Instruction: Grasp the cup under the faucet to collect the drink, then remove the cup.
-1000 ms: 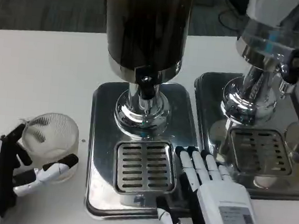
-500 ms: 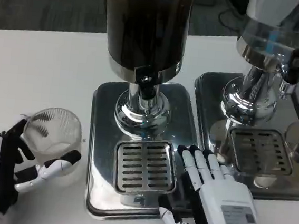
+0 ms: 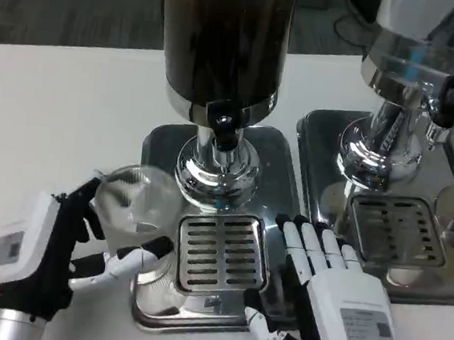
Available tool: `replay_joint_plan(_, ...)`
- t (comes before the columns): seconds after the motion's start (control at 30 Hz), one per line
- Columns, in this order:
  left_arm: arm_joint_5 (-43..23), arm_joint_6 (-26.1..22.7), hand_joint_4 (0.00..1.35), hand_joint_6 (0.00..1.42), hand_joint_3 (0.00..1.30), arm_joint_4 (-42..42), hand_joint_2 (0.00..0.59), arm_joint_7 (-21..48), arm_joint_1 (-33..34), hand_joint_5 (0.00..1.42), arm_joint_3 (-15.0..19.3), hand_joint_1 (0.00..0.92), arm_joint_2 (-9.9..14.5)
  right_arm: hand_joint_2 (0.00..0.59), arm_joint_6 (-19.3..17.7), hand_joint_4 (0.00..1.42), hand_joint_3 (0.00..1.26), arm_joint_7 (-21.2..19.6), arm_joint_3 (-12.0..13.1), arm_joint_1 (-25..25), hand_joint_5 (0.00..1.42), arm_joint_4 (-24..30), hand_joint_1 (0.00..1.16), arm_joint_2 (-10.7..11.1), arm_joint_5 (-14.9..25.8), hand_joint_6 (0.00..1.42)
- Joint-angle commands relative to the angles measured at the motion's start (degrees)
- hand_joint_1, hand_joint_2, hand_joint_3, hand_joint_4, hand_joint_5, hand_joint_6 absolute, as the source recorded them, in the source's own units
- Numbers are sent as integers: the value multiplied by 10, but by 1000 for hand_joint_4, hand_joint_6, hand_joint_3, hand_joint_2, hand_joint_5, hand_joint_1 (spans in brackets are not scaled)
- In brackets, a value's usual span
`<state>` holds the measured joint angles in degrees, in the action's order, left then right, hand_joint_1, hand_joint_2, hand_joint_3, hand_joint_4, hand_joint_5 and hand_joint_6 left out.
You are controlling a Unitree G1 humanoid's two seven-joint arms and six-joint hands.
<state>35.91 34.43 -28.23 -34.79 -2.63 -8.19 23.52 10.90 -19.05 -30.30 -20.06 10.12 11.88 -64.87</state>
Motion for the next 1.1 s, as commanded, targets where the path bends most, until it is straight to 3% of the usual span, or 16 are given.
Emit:
replay_joint_plan(0.03,6,17,630,1005,449,-14,129,4,36,868,-17,467,-8,383,8,0,10,-5,4,-5,0,8,132,-5,4,22)
replay_joint_plan(0.83,43,18,604,970,430,-159,116,-21,140,837,-110,440,-31,398,16,0,3,-6,6,-20,0,21,137,-14,4,19)
replay_joint_plan(0.97,44,19,579,910,416,-164,95,-21,135,797,-120,385,-24,398,13,0,3,-4,7,-18,0,18,138,-12,8,19)
replay_joint_plan(1.1,37,14,503,802,325,-168,89,-7,132,747,-123,261,-21,398,12,0,3,-5,6,-15,0,17,138,-11,7,19)
